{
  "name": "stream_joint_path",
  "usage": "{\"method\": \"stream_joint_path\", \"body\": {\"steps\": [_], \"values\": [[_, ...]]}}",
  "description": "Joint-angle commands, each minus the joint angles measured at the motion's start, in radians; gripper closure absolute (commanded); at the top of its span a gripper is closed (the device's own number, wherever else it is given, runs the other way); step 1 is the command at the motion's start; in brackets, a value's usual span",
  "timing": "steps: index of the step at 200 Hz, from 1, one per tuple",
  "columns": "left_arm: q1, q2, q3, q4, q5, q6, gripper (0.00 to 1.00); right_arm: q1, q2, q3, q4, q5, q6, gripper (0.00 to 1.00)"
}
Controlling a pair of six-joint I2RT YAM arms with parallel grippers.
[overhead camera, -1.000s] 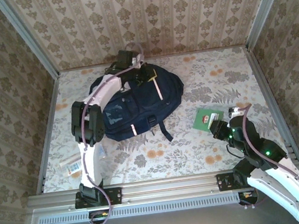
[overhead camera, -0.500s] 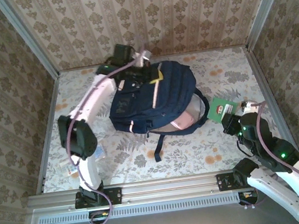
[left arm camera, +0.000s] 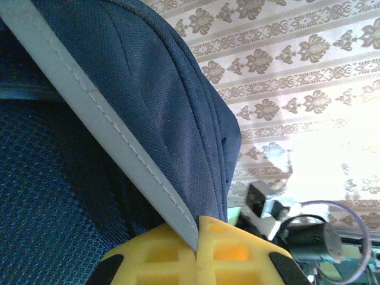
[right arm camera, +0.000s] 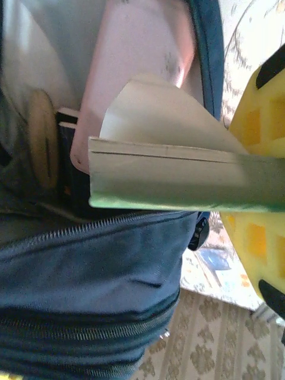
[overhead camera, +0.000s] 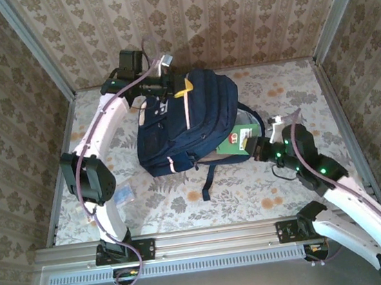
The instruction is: Pack books, pencil case, and school supplies into a backpack
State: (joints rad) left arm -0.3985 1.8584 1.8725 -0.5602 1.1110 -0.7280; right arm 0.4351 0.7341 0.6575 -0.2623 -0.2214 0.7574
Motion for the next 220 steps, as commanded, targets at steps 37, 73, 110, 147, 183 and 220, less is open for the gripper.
{"method": "stream_joint_path", "body": {"steps": [37,73,110,147,183,220], "values": [[-0.013,-0.094,0.054,0.208,0.173,-0.053,1.00,-0.146,0.104,-0.106,0.456,-0.239,0.174,1.00],[-0.014,-0.107,0.050,0.234,0.170,-0.075,1.00,-0.163,0.262,-0.110,0.630,-0.326,0.205,1.00],[-0.020,-0.106,0.049,0.240,0.164,-0.077,1.00,-0.106,0.463,-0.046,0.727,-0.264,0.250,1.00],[-0.022,-0.107,0.044,0.242,0.158,-0.080,1.00,0.051,0.720,0.138,0.713,-0.166,0.246,1.00],[-0.005,-0.122,0.026,0.253,0.146,-0.087,1.00,0.174,0.983,0.368,0.591,-0.014,0.289,0.92],[0.010,-0.126,0.006,0.275,0.127,-0.103,1.00,0.213,1.091,0.423,0.758,0.000,0.321,0.37]]}}
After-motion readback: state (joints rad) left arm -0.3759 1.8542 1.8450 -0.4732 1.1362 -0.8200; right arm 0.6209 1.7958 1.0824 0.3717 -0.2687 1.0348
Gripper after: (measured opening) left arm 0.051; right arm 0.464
